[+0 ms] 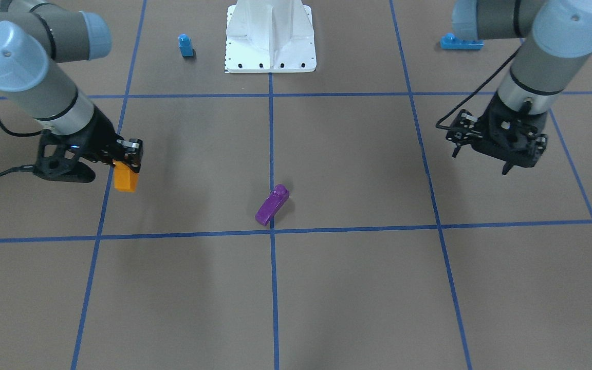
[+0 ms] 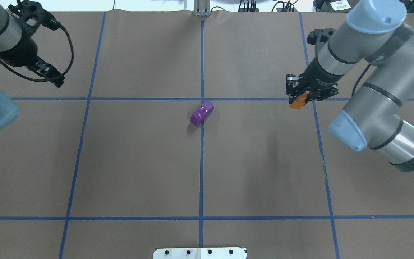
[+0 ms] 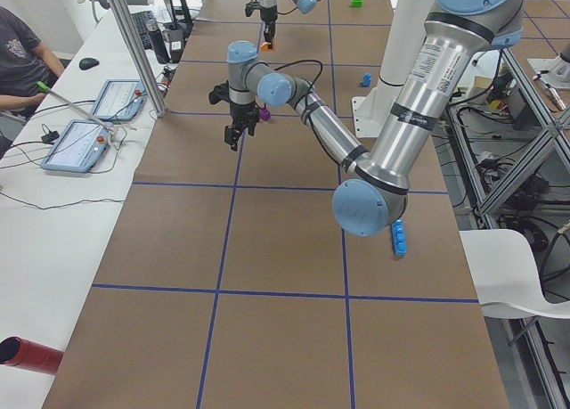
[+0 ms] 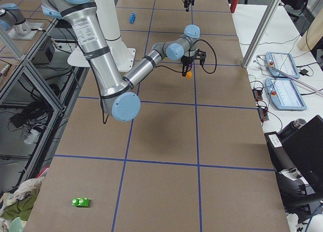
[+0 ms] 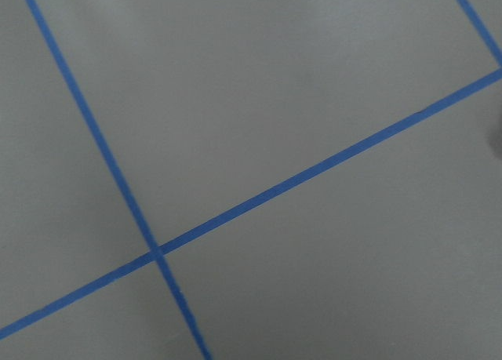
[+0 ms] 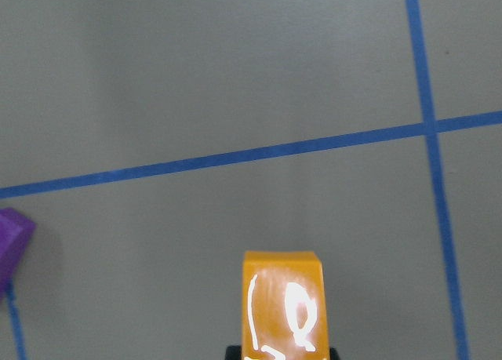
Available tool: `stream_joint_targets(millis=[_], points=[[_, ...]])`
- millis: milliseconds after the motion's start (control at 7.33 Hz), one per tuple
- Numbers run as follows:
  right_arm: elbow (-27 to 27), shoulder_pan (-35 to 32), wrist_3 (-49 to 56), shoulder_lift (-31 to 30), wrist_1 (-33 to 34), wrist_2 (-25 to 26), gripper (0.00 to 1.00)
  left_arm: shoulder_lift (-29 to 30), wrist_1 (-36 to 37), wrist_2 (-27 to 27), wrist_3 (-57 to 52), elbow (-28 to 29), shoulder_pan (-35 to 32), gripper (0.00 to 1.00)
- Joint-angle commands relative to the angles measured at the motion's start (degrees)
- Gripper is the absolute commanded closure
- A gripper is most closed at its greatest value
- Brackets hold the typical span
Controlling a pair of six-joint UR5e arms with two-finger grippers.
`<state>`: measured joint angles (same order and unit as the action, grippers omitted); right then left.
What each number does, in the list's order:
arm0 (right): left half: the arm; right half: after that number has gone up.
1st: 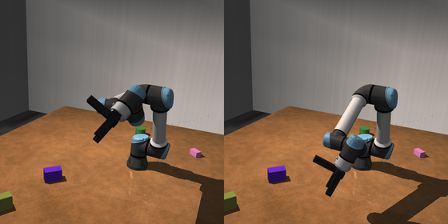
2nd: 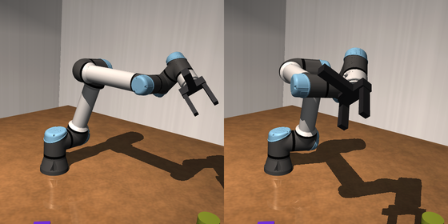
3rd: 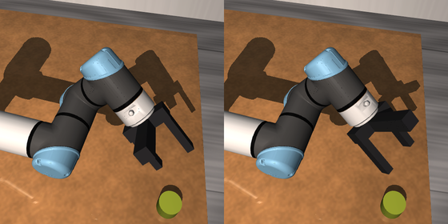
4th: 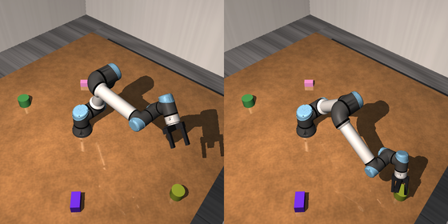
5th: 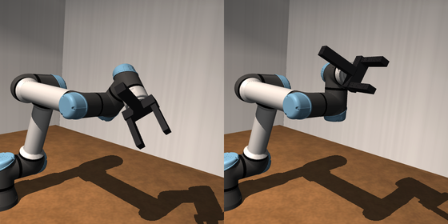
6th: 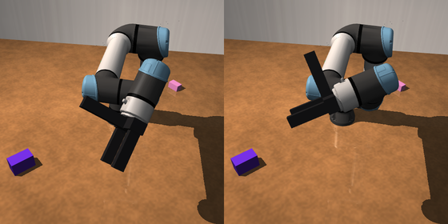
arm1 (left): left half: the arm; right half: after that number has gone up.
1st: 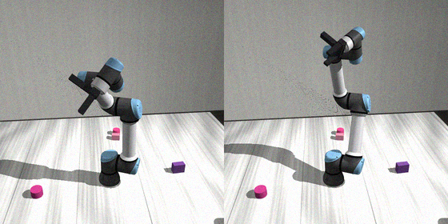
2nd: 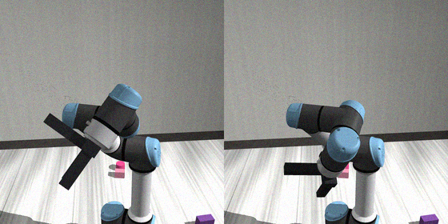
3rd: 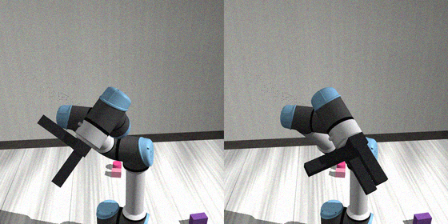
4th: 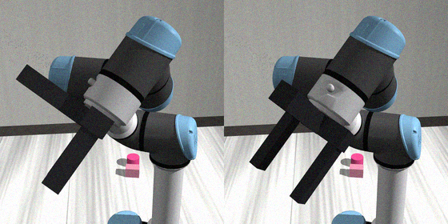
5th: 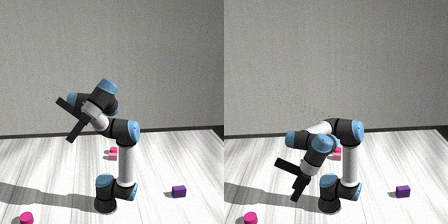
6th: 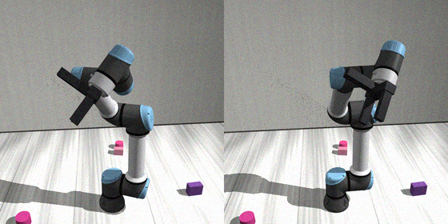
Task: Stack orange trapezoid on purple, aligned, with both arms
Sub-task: 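Carry the orange trapezoid with the right gripper above the purple trapezoid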
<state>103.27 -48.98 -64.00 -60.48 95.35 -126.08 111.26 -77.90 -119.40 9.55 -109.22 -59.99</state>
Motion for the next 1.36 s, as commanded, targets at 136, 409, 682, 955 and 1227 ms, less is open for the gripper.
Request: stream_joint_targets(millis=[136, 409, 682, 955, 1227], points=[[-15.1, 8.5, -19.3, 21.4, 2.0, 8.8, 1.0, -6.9, -0.3, -6.7, -21.2, 7.3, -14.0, 0.0], [-24.7, 11.2, -31.6, 29.2, 1.9, 9.5, 1.0, -6.9, -0.9, -6.8, -29.1, 13.0, -18.8, 0.0], [-26.9, 12.5, -42.6, 29.8, 1.2, 12.1, 1.0, -7.0, -1.0, -6.8, -30.0, 14.4, -19.3, 0.0], [-31.8, 14.5, -50.7, 29.3, -4.3, 14.4, 1.0, -7.0, -1.0, -6.8, -30.0, 14.4, -19.2, 0.0], [-32.5, 15.0, -51.8, 29.3, -5.4, 14.6, 1.0, -7.0, -1.1, -6.8, -30.0, 14.4, -19.2, 0.0]])
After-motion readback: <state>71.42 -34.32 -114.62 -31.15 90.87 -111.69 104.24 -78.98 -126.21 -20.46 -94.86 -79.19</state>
